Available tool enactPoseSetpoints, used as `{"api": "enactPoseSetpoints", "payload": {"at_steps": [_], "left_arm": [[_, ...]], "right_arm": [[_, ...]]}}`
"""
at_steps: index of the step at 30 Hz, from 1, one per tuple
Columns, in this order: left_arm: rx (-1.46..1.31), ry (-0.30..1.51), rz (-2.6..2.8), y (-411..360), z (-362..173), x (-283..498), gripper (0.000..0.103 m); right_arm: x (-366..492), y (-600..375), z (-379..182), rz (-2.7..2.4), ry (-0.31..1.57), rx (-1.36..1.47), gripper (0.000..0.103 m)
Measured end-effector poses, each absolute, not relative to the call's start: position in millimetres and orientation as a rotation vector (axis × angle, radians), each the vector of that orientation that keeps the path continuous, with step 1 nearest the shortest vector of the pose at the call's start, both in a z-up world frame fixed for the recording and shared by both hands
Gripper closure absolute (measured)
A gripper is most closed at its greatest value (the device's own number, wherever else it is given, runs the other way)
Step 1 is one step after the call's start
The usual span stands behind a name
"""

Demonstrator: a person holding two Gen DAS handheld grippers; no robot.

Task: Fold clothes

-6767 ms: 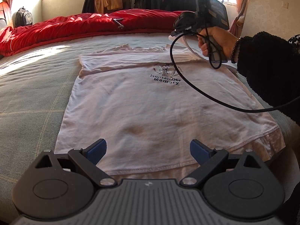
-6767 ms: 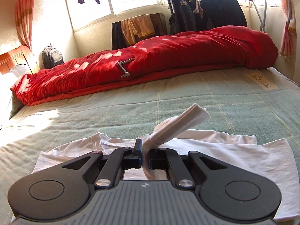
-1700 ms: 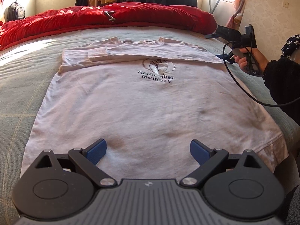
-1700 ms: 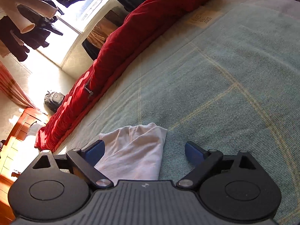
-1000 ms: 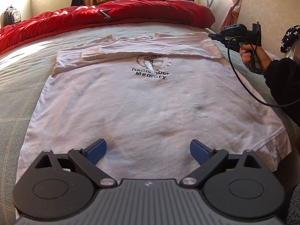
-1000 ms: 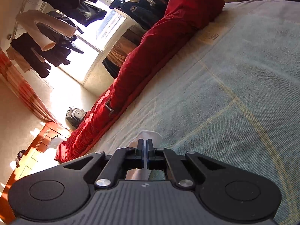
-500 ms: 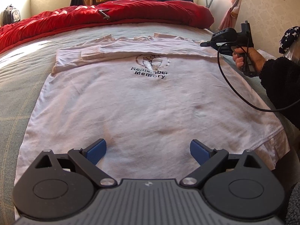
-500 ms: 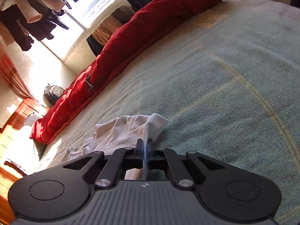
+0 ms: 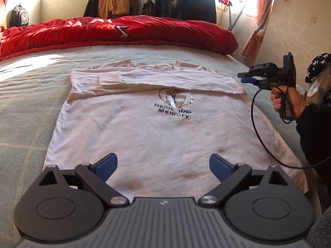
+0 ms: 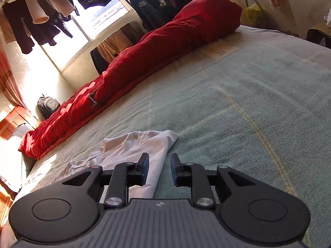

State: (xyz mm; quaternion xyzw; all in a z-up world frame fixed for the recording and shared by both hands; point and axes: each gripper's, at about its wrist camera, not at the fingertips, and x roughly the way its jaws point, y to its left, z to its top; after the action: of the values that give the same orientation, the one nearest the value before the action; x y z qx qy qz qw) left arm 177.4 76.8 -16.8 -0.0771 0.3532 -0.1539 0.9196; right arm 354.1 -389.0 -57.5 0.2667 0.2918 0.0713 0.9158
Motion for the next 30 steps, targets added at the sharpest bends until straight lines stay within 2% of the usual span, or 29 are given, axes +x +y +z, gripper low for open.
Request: {"api": "enactPoseSetpoints", "payload": {"at_steps": [2, 4, 7, 9, 13, 18, 24, 27, 30], "left_arm": [[-0.209, 0.706, -0.322, 88, -6, 191, 0.018], [-0.26, 0.687, -0.327, 99, 5, 205, 0.04], [-0.377, 0.68, -0.334, 115, 10, 245, 0.055], [-0.476, 0.704, -0.307, 124, 1, 278, 0.06], [-0.776, 0.795, -0.227, 144, -48, 341, 0.062], [-0.92, 0.843, -0.149, 148, -94, 366, 0.062], [-0.98, 0.798, -0.115, 153, -101, 366, 0.061], [-1.004, 0.746, -0.08, 159, -100, 362, 0.057], [-1.01, 0.766, -0.084, 160, -106, 367, 0.056]], "right_arm": [[341, -378, -49, 0.191, 0.593, 0.526, 0.054], [329, -365, -40, 0.241, 0.588, 0.511, 0.049], [314, -343, -32, 0.32, 0.588, 0.497, 0.039], [306, -329, -30, 0.363, 0.592, 0.488, 0.034], [293, -309, -38, 0.41, 0.618, 0.495, 0.033], [283, -305, -54, 0.408, 0.656, 0.545, 0.032], [279, -307, -70, 0.394, 0.676, 0.613, 0.03], [278, -303, -76, 0.391, 0.681, 0.601, 0.03], [277, -303, -79, 0.394, 0.675, 0.606, 0.027]]}}
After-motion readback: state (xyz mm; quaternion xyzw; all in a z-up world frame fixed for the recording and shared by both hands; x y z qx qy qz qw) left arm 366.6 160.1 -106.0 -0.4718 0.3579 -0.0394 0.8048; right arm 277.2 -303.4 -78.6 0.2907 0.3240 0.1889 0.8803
